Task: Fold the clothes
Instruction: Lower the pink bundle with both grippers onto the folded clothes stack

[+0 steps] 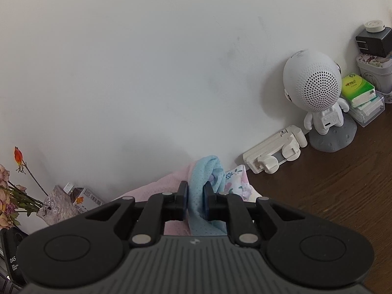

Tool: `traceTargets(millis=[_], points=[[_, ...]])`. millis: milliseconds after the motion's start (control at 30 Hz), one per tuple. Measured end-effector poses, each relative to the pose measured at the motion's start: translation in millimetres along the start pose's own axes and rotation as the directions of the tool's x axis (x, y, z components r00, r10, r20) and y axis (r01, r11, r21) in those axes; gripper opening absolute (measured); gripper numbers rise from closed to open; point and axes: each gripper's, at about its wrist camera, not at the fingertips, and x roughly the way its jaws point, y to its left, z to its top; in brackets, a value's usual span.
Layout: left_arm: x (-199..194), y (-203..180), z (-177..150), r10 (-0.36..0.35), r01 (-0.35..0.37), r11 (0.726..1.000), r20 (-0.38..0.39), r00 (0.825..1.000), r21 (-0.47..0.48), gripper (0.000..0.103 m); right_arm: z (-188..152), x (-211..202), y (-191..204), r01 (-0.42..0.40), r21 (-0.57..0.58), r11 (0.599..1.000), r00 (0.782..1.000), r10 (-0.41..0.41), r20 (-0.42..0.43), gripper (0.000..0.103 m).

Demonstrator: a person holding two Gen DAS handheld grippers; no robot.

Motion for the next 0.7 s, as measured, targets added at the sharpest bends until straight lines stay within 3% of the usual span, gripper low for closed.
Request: traceTargets(millis=[67,200,367,400,433,500,567,700], points=[[-4,4,3,0.0,0.0,1.0,0.002,1.0,-0.009,0.019,2,-2,-4,-0.007,0.023,1.0,1.0,0.007,0.001,0.022],[-14,7,8,0.007,-0.007,1.0,0.021,1.0,-0.002,0.028,8,-14,-14,-0.02,0.069,0.997,0.999,0.017,0.034,0.022],[-22,6,11,0.004,-0.004,1.0,0.034,0.999,0.021,0.027,11,-25,-19,-0.036,0.087,0.996,0.998,0.031,0.057,0.022],[-22,4,11,0.01,-0.011,0.999,0.033,0.999,0.034,0.025,10,-25,-18,-0.032,0.082,0.996,0.998,0.027,0.057,0.021],[-21,2,10,0.019,-0.021,0.999,0.031,0.999,0.049,0.014,9,-25,-16,-0.027,0.073,0.997,0.998,0.023,0.054,0.013],[-18,0,8,0.046,-0.048,0.996,0.023,0.999,0.076,0.005,6,-22,-12,-0.021,0.055,0.998,0.999,0.019,0.048,0.008],[-14,-2,5,0.083,-0.084,0.992,0.02,0.996,0.09,0.005,4,-19,-8,-0.01,0.028,1.0,0.999,0.008,0.047,0.006],[-8,-1,3,0.079,-0.08,0.993,0.01,0.997,0.085,0.007,3,-18,-7,-0.004,0.016,1.0,0.999,0.003,0.047,0.007]])
